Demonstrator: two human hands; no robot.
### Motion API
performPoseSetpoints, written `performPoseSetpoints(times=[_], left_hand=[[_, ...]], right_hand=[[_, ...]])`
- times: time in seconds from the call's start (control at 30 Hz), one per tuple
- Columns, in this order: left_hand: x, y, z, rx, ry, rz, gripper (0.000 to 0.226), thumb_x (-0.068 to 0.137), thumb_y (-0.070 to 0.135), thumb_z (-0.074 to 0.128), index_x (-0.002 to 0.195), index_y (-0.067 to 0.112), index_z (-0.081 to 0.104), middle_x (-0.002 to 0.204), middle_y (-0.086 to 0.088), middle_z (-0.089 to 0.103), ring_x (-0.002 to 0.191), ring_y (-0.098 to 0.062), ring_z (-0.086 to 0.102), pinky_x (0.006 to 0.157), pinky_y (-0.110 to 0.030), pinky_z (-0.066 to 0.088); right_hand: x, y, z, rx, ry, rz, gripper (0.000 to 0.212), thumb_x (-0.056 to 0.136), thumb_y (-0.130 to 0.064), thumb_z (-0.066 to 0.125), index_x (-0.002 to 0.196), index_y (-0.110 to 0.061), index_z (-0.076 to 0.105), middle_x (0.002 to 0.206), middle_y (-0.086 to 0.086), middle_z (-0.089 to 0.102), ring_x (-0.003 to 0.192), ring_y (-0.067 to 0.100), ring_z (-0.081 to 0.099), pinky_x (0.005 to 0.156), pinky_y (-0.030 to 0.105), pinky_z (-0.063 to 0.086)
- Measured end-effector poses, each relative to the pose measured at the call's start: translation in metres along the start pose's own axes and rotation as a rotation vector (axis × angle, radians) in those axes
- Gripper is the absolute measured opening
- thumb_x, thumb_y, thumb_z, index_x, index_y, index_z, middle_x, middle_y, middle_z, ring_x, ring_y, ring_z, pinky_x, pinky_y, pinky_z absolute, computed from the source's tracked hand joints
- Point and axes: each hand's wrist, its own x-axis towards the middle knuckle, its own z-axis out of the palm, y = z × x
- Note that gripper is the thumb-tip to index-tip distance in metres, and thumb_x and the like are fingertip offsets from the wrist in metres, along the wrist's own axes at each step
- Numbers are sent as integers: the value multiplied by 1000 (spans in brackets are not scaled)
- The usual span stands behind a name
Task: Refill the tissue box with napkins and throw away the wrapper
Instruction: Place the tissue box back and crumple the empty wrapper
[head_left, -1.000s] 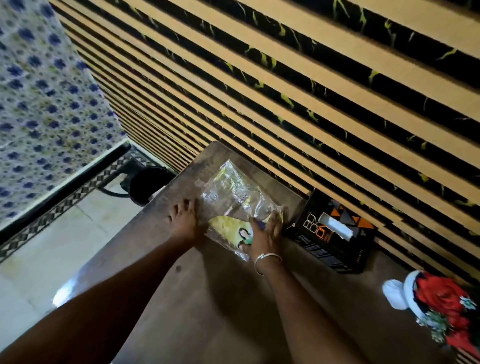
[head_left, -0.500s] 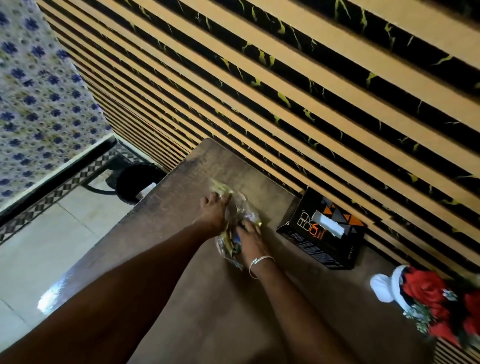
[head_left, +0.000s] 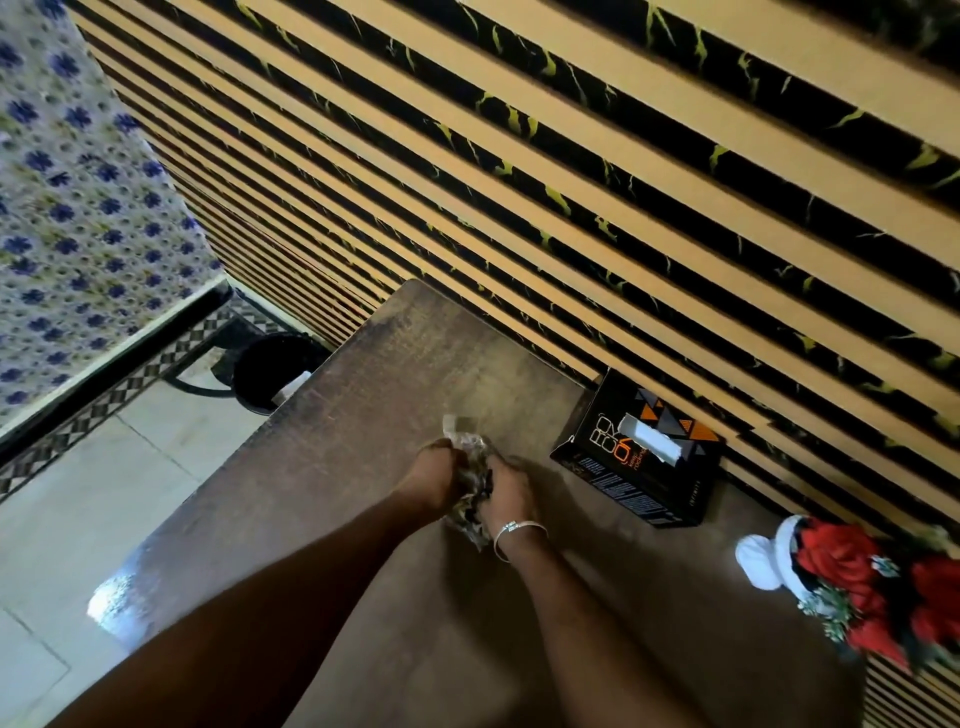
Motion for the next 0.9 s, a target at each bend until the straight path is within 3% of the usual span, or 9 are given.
performPoseSetpoints(times=[0.17, 0.37, 0.5, 0.6, 0.73, 0.83, 0.9], left_hand=[[-31, 5, 5, -64, 69, 27, 25, 82, 8, 65, 107, 5, 72, 102, -3, 66, 93, -15, 63, 68, -10, 34], [-65, 13, -8, 1, 205, 88, 19, 77, 8, 63, 93, 7, 73, 85, 0, 51, 75, -16, 52, 58, -20, 31], [-97, 14, -21, -21, 318, 120, 17, 80, 10, 67, 95, 6, 73, 85, 2, 50, 75, -16, 53, 54, -14, 27], [-122, 2, -32, -48, 370, 67, 21, 79, 9, 68, 99, 6, 73, 88, -1, 56, 79, -16, 57, 62, -13, 29], [-157, -26, -51, -53, 419, -47, 25, 79, 14, 67, 103, 10, 72, 95, -7, 65, 86, -22, 64, 64, -14, 32], [-180, -45, -68, -42, 489, -86, 22, 81, 12, 65, 101, 13, 74, 93, -7, 66, 79, -20, 61, 64, -20, 34], [-194, -60, -80, -43, 523, -93, 21, 81, 9, 64, 99, 12, 74, 88, -5, 63, 75, -16, 57, 59, -18, 34]], right_hand=[[-24, 5, -8, 50, 51, -25, 36, 80, 2, 59, 110, -16, 69, 107, 9, 73, 98, 24, 68, 85, 24, 50], [-55, -5, -24, 98, 142, -119, 40, 80, 0, 61, 114, -20, 69, 100, 4, 74, 90, 19, 68, 76, 15, 45], [-73, -21, -23, 134, 167, -204, 46, 78, -1, 63, 119, -22, 67, 107, 3, 74, 98, 21, 69, 87, 23, 52], [-87, -42, -11, 148, 152, -268, 49, 77, 2, 61, 121, -18, 68, 107, 5, 72, 95, 21, 68, 84, 18, 49], [-106, -78, 10, 155, 172, -393, 41, 71, 5, 61, 108, -7, 72, 100, 11, 70, 88, 23, 65, 78, 13, 42], [-116, -109, 27, 156, 165, -452, 39, 69, 5, 62, 106, -5, 72, 97, 13, 71, 89, 27, 67, 82, 22, 48], [-121, -129, 40, 142, 147, -485, 39, 69, 3, 62, 105, -6, 73, 96, 12, 72, 87, 25, 67, 81, 22, 48]])
